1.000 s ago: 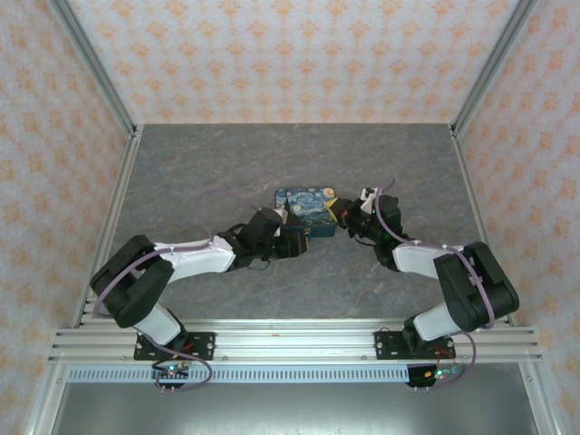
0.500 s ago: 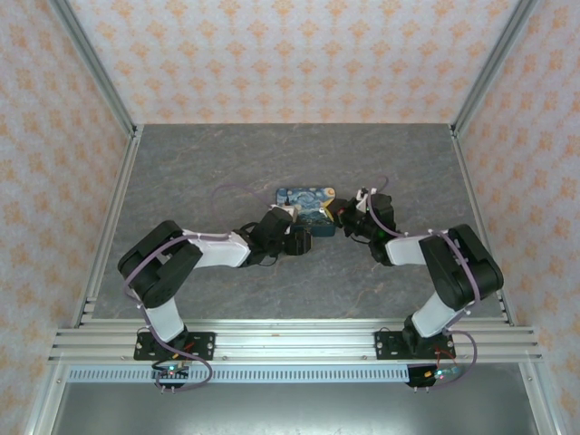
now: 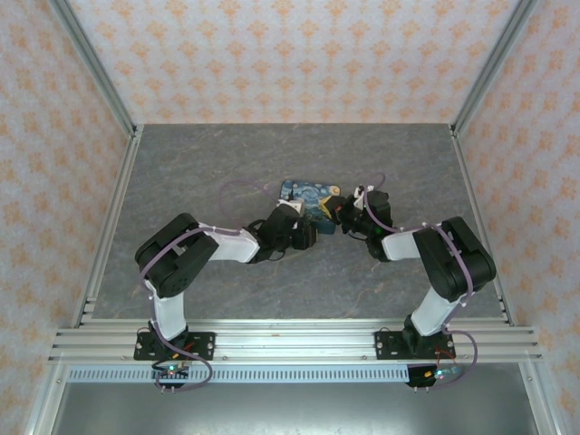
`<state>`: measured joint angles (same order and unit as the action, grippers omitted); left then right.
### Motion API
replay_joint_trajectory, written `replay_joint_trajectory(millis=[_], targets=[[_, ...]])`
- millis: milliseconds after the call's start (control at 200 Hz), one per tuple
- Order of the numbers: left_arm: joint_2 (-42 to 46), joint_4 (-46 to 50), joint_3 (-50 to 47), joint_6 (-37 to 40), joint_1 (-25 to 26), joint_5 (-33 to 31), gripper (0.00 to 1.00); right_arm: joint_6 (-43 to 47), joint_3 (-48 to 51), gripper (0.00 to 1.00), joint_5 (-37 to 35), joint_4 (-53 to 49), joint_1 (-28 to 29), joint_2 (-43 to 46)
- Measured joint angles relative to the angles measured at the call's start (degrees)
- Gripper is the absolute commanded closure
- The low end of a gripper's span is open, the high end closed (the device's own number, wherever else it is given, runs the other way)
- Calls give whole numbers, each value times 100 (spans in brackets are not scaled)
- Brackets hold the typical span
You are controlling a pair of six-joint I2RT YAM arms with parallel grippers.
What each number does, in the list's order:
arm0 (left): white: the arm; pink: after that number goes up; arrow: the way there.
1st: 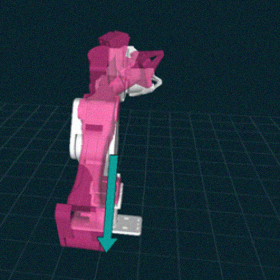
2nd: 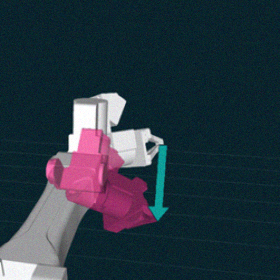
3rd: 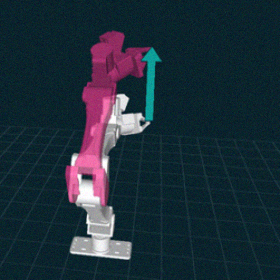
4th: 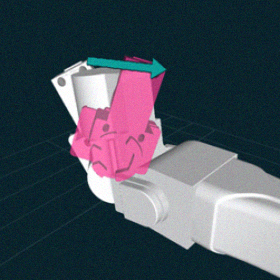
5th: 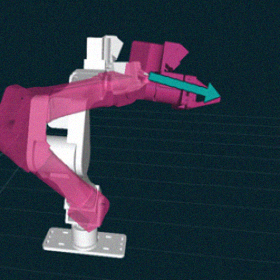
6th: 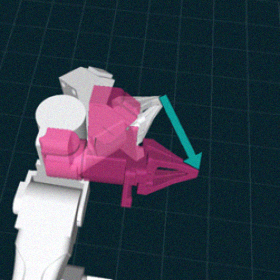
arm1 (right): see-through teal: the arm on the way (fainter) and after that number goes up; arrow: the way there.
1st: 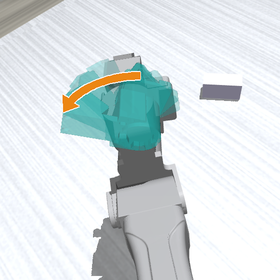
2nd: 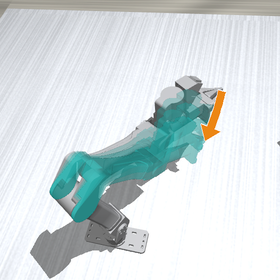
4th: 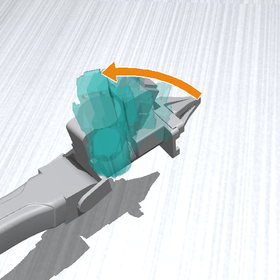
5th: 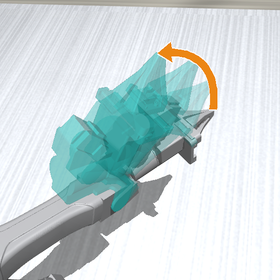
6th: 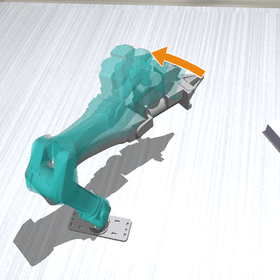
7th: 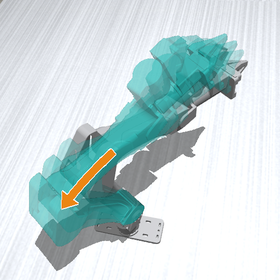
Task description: Unlock a padlock with a key
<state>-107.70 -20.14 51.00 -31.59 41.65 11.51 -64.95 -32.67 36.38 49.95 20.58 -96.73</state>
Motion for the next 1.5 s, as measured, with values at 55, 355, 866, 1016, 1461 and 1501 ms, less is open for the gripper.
replay_joint_trajectory(millis=[55, 355, 866, 1016, 1461, 1501], targets=[[-52, -39, 50, 24, 0, 4, 53, 0, -7, 100, 0, 2, 0, -13], [-195, -385, 109, -76, 0, 192, 54, 0, -26, 100, -20, 28, 0, -46], [-417, -1838, -280, -1397, -55, 520, 55, 0, -26, 100, -63, 203, -2, -131], [-470, -2059, -341, -1639, -76, 553, 58, -2, -26, 100, -66, 247, -2, -151], [-614, -3276, -765, -2505, -76, 492, 57, -63, -24, 100, -63, 391, -2, -223], [-614, -3379, -813, -2562, -76, 492, 57, -66, -24, 100, -63, 400, -2, -227]])
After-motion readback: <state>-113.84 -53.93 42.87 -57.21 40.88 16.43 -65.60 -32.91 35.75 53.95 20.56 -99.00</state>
